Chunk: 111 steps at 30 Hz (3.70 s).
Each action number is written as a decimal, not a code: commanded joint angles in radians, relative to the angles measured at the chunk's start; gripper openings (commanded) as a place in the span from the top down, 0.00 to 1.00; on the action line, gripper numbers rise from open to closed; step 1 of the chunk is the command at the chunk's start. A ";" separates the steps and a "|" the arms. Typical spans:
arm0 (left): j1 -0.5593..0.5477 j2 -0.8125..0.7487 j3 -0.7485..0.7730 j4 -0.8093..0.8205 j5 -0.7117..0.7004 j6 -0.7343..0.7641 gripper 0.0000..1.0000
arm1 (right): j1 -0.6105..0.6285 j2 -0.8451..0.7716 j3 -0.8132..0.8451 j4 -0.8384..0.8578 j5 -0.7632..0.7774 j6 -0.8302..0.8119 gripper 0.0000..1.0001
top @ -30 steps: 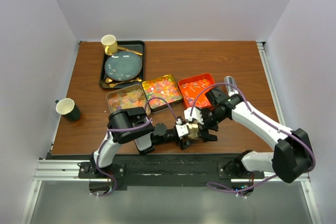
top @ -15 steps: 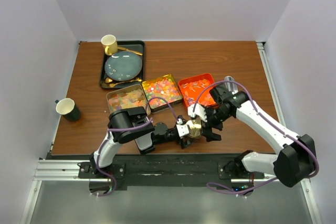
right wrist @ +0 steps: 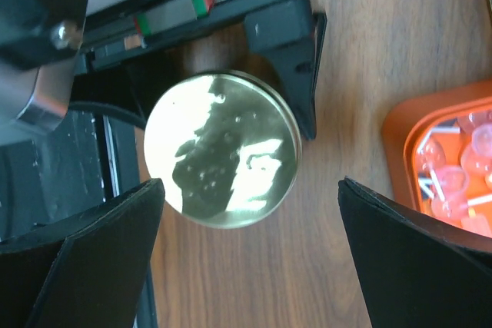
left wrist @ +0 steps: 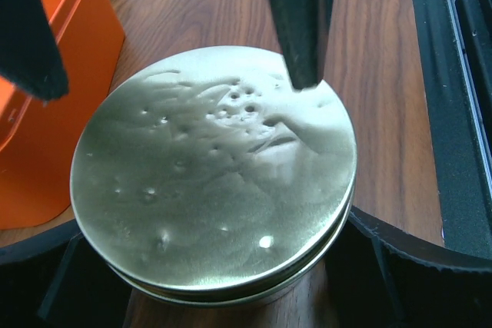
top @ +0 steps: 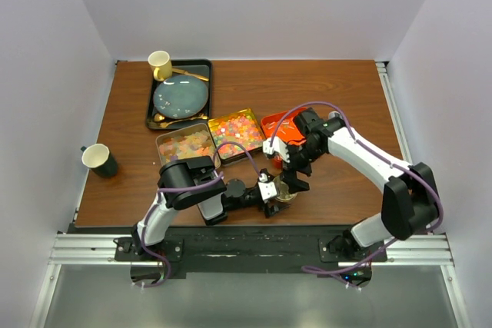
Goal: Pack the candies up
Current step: Screw the bottle lid onto the packing bottle.
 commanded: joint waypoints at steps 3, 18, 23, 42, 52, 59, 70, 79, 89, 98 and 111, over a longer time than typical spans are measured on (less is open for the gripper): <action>0.015 0.066 -0.026 -0.172 -0.008 0.067 1.00 | 0.008 0.039 0.058 -0.003 -0.099 -0.033 0.01; 0.036 0.079 -0.010 -0.195 -0.017 0.030 1.00 | 0.019 -0.001 -0.024 -0.047 -0.108 -0.070 0.01; 0.041 0.077 -0.009 -0.199 -0.029 0.031 1.00 | 0.019 -0.023 -0.073 -0.055 -0.094 -0.070 0.01; 0.047 0.089 0.003 -0.218 -0.042 0.050 1.00 | 0.017 -0.205 -0.253 -0.190 0.019 -0.102 0.01; 0.035 0.092 0.005 -0.237 -0.003 0.088 1.00 | -0.012 -0.247 -0.100 -0.202 0.036 -0.031 0.01; 0.018 0.100 0.026 -0.277 -0.098 0.133 1.00 | -0.012 -0.170 -0.009 -0.109 0.003 -0.004 0.01; 0.015 0.097 0.045 -0.335 -0.042 0.120 1.00 | -0.006 -0.035 0.038 -0.023 -0.044 -0.031 0.02; 0.015 0.106 0.052 -0.343 -0.040 0.110 1.00 | 0.000 -0.029 -0.034 0.039 -0.030 -0.042 0.04; 0.022 0.112 0.057 -0.347 -0.045 0.088 1.00 | 0.000 -0.041 -0.054 0.031 -0.036 -0.057 0.04; 0.042 0.114 0.066 -0.363 -0.036 0.064 1.00 | 0.002 -0.102 -0.104 -0.041 -0.010 -0.083 0.04; 0.047 0.117 0.069 -0.364 -0.037 0.067 1.00 | 0.002 -0.231 -0.238 -0.176 0.091 -0.154 0.03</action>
